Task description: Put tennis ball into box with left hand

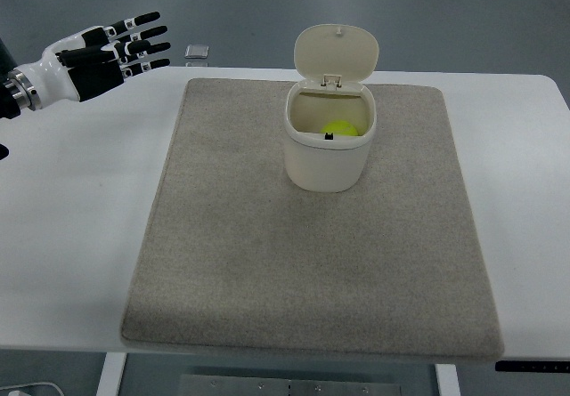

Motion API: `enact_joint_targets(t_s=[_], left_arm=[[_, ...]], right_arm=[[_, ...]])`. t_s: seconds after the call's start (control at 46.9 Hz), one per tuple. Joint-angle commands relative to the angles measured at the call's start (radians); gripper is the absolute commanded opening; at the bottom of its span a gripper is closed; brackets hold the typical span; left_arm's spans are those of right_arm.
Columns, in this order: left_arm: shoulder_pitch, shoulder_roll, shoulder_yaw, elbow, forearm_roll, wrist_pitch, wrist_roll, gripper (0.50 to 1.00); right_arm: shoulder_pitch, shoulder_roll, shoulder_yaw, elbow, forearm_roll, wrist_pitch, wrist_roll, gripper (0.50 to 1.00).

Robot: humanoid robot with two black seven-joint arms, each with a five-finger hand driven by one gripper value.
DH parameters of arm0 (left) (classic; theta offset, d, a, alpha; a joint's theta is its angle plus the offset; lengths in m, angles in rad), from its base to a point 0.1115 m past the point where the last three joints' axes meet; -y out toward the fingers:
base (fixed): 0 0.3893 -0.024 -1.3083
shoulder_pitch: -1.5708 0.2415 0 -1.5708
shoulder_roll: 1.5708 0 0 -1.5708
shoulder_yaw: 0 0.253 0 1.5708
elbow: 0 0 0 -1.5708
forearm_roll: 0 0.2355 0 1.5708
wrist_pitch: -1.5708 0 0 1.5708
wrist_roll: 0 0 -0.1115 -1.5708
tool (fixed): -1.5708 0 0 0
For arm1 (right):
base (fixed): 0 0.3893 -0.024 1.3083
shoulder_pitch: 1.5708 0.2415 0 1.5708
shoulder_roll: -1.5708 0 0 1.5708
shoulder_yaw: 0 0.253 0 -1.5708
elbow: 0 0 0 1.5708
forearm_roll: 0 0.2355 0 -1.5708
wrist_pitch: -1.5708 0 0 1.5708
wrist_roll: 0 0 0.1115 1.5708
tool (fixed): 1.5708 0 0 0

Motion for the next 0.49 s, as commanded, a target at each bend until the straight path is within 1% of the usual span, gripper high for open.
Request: enact_joint_targets(t_s=[0.0,0.107,0.149,0.47], left_arm=[[0.002,0.000,-0.021,0.000,-0.080,0.006,0.048,0.996],[0.002,0.000,-0.022,0.000,-0.163,0.009,0.091,0.996],[0.002,0.000,-0.022,0.000,-0.175,0.009,0.099,0.996],[0.034,-0.026,-0.025,-0.003,-0.180,0.015,0.100,0.996]], right_arm=[[0.000,0.000,0.000,0.001,0.000,0.000,0.000,0.938],[0.000,0.000,0.000,0.001,0.000,0.001,0.000,0.938],[0.000,0.000,0.000,0.001,0.000,-0.001,0.000,0.938],[-0.002,0.000,-0.002,0.010,0.002,0.011,0.000,0.938]])
